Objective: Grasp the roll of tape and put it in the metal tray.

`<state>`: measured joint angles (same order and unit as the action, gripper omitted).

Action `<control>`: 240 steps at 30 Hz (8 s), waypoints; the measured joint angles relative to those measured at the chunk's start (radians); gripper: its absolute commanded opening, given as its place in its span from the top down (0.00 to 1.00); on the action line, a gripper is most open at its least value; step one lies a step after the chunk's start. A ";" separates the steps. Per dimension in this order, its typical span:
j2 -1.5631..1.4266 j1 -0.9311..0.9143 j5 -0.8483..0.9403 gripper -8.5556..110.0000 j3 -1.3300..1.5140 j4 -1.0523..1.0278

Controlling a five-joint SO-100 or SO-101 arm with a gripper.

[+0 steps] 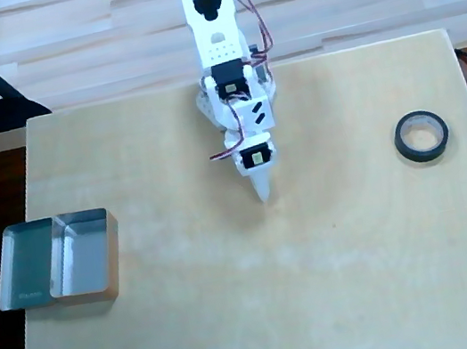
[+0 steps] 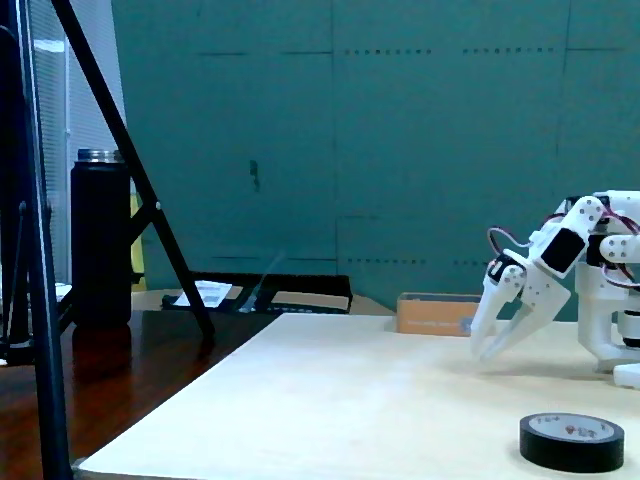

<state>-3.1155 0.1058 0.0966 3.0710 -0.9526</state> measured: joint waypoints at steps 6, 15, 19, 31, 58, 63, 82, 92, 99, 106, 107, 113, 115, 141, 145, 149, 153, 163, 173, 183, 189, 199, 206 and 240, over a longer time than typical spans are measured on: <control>0.000 0.000 0.000 0.93 0.000 0.000; 0.000 0.000 0.000 0.93 0.000 0.000; 0.000 0.000 0.000 0.93 0.000 0.000; 0.000 0.000 0.000 0.93 0.000 0.000; 0.000 0.000 0.000 0.93 0.000 0.000; 0.000 0.000 0.000 0.93 0.000 0.000; 0.000 0.000 0.000 0.93 0.000 0.000; 0.000 0.000 0.000 0.93 0.000 0.000; 0.000 0.000 0.000 0.93 0.000 0.000; 0.000 0.000 0.000 0.93 0.000 0.000; 0.000 0.000 0.000 0.93 0.000 0.000; 0.000 0.000 0.000 0.93 0.000 0.000; 0.000 0.000 0.000 0.93 0.000 0.000; -0.009 0.080 -0.084 0.93 -0.632 -0.227; -0.011 0.141 -0.155 0.93 -0.836 -0.365; -0.012 0.272 -0.183 0.93 -0.900 -0.456; -0.012 0.342 -0.206 0.93 -0.923 -0.518; 0.270 0.532 -0.276 0.93 -0.994 -0.589; 0.525 0.798 -0.480 0.93 -0.994 -0.561; 0.756 1.144 -0.641 0.93 -0.994 -0.244; 1.026 1.184 -0.675 0.93 -1.005 -0.097; 1.308 1.184 -0.681 0.93 -1.149 -0.074; 1.318 1.184 -0.721 0.93 -1.149 -0.061; 1.651 1.160 -0.815 0.81 -1.204 0.163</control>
<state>-1.4650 1.2655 -0.7179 1.8669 -0.7900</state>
